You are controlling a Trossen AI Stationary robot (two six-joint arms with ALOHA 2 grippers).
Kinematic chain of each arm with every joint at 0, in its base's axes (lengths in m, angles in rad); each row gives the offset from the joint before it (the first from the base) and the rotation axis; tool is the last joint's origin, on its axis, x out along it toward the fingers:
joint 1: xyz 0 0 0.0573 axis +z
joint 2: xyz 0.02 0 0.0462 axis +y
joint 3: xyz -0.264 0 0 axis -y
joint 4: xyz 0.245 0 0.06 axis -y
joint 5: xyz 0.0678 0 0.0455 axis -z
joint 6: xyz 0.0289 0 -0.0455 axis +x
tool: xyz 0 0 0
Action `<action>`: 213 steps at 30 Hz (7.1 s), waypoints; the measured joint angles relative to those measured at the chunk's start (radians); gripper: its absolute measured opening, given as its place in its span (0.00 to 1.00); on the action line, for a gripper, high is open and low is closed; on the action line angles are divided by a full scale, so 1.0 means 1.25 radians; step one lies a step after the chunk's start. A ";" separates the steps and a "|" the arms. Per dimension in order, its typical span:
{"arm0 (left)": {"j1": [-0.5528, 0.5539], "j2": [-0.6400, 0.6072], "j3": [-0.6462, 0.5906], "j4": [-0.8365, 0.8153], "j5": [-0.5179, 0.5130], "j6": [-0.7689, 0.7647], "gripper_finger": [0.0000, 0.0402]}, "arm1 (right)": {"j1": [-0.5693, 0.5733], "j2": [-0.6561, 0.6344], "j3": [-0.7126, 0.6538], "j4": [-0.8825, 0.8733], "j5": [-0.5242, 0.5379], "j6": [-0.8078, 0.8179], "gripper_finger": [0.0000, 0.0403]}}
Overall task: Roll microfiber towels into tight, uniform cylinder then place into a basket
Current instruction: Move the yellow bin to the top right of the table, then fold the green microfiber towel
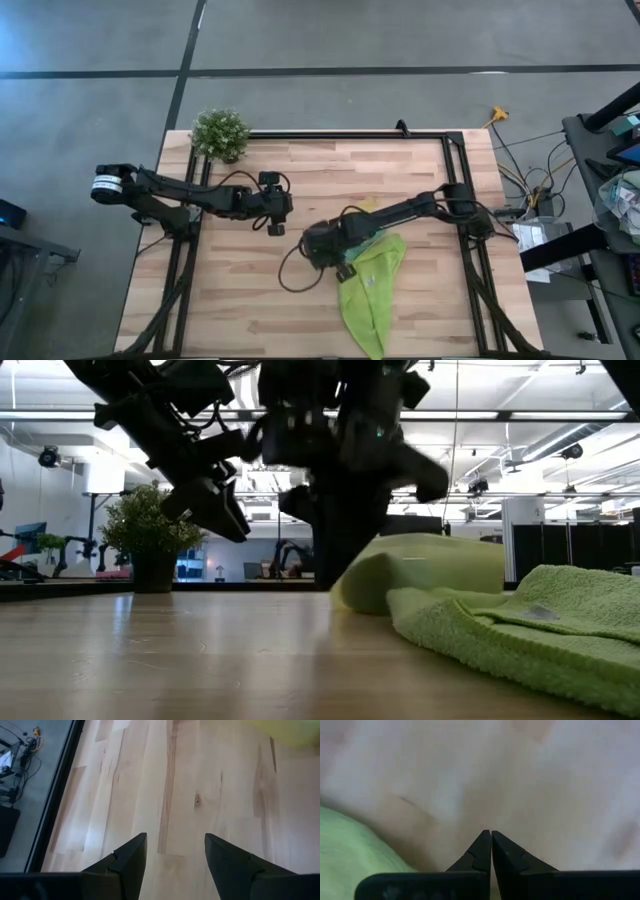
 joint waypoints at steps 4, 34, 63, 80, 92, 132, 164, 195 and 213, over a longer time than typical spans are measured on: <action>0.000 0.000 -0.003 0.000 0.002 0.000 0.46 | -0.024 -0.008 -0.003 -0.020 0.066 0.029 0.02; 0.000 0.000 -0.007 0.000 0.030 0.027 0.46 | -0.024 -0.232 -0.282 -0.135 0.208 0.462 0.02; 0.000 -0.012 -0.007 0.016 0.050 0.021 0.46 | -0.026 -0.605 -0.753 0.177 0.380 0.576 0.02; 0.000 -0.012 -0.008 0.016 0.053 0.020 0.46 | -0.286 -0.508 -0.730 0.196 0.478 0.430 0.02; 0.000 -0.012 -0.011 0.020 0.061 0.020 0.46 | -0.258 -0.525 -0.720 0.286 0.333 0.395 0.02; -0.013 -0.012 -0.019 0.128 0.174 0.034 0.46 | -0.237 -0.420 -0.745 0.624 0.580 0.272 0.02; -0.209 0.339 0.241 0.261 0.442 0.394 0.46 | 0.364 -0.583 -0.812 0.623 0.474 0.668 0.02; -0.263 0.396 0.311 0.175 0.376 0.407 0.22 | 0.355 -0.278 -0.679 0.541 0.443 0.734 0.02; -0.331 0.292 0.142 0.058 0.154 0.055 0.13 | 0.040 -0.130 -0.591 0.869 0.235 0.237 0.02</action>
